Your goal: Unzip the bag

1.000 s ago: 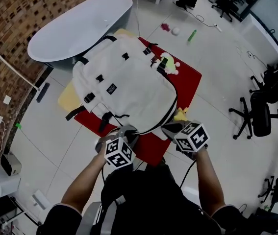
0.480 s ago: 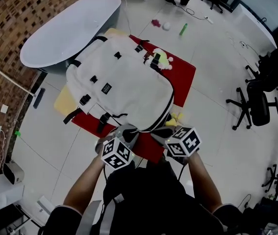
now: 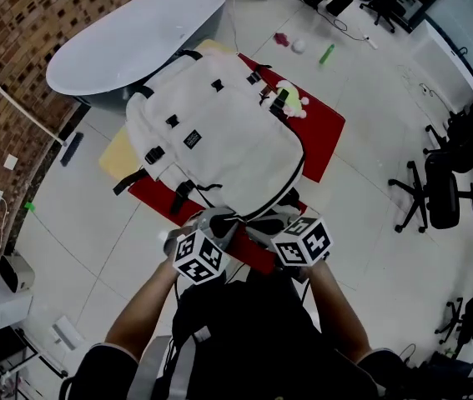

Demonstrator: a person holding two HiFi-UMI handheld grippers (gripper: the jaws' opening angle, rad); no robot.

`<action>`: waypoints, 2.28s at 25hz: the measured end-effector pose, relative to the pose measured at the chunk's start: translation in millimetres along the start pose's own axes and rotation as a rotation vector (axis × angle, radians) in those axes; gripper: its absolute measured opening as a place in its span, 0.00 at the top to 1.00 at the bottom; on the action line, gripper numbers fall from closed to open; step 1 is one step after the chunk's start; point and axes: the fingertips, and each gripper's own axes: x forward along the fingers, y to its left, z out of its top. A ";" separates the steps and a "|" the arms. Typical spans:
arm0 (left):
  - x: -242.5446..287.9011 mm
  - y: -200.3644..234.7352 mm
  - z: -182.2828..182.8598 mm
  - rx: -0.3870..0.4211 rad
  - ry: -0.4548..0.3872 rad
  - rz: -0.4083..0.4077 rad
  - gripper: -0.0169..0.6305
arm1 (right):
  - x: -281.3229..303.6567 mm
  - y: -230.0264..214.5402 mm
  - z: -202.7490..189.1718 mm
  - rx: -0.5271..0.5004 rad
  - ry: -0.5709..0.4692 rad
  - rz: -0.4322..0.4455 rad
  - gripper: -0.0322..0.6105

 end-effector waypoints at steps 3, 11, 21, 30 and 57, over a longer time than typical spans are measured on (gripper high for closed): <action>-4.3 1.3 -2.8 -0.061 0.011 0.068 0.86 | -1.0 -2.5 -1.3 -0.063 0.003 0.001 0.89; -15.3 -12.6 -17.1 -0.364 0.043 0.166 0.85 | -9.0 3.6 -5.0 -0.209 0.053 0.154 0.70; 11.5 -30.0 0.0 -0.785 0.008 0.126 0.70 | -34.7 -36.9 18.8 -0.768 0.073 0.066 0.72; 27.4 -20.6 -24.3 -0.772 0.178 0.252 0.94 | 3.8 -39.0 -11.7 -1.222 0.307 0.132 0.65; -48.3 58.2 -49.4 -0.618 0.283 0.411 0.94 | -23.6 -35.9 14.7 -1.260 0.274 0.130 0.86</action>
